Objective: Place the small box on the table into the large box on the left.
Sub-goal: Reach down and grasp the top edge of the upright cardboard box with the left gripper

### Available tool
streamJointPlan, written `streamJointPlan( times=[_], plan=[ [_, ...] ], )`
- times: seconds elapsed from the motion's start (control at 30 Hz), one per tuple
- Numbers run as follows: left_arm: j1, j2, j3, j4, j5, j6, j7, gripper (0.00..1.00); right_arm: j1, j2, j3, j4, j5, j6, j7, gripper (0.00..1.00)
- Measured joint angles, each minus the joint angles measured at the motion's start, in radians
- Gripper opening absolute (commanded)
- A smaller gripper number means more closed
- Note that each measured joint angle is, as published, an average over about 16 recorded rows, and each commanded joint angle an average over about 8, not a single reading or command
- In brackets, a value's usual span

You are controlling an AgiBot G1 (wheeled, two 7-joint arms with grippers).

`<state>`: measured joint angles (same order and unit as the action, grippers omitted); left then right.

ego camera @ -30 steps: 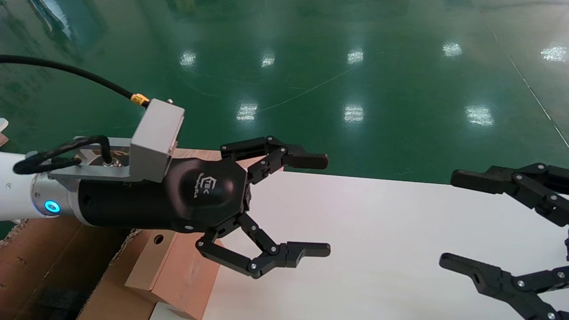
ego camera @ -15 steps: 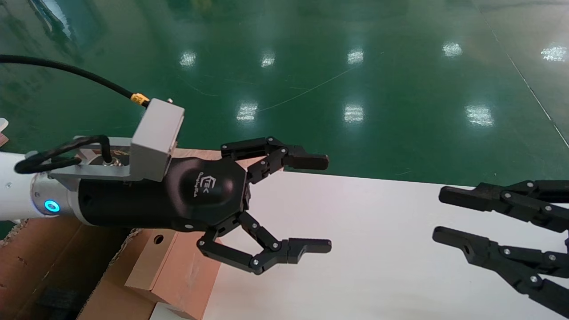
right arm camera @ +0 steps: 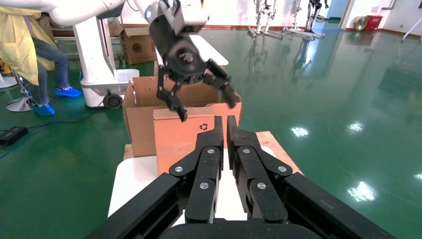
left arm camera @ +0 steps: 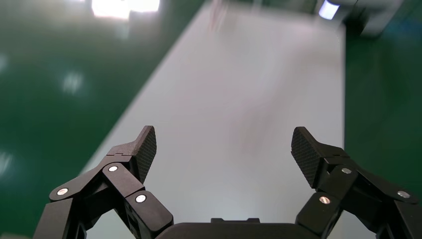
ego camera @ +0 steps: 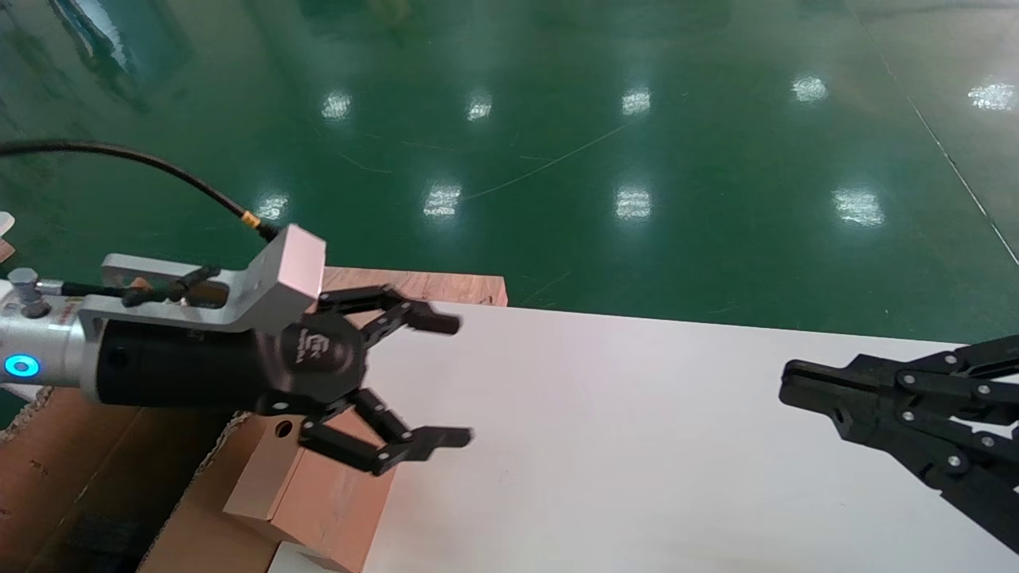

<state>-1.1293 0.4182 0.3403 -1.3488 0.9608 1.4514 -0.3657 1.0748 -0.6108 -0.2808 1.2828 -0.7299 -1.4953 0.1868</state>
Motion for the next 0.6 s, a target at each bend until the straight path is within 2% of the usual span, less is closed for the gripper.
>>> streamJointPlan(
  times=[0.37, 0.6],
  plan=[
    [-0.072, -0.033, 0.043, -0.001, 0.124, 0.031, -0.071, 1.00, 0.000, 0.000, 0.000, -0.001, 0.000, 0.000, 0.000, 0.00],
    [-0.175, -0.022, 0.093, -0.002, 0.279, 0.055, -0.166, 1.00, 0.000, 0.000, -0.001, -0.001, 0.000, 0.000, -0.001, 0.00]
  ],
)
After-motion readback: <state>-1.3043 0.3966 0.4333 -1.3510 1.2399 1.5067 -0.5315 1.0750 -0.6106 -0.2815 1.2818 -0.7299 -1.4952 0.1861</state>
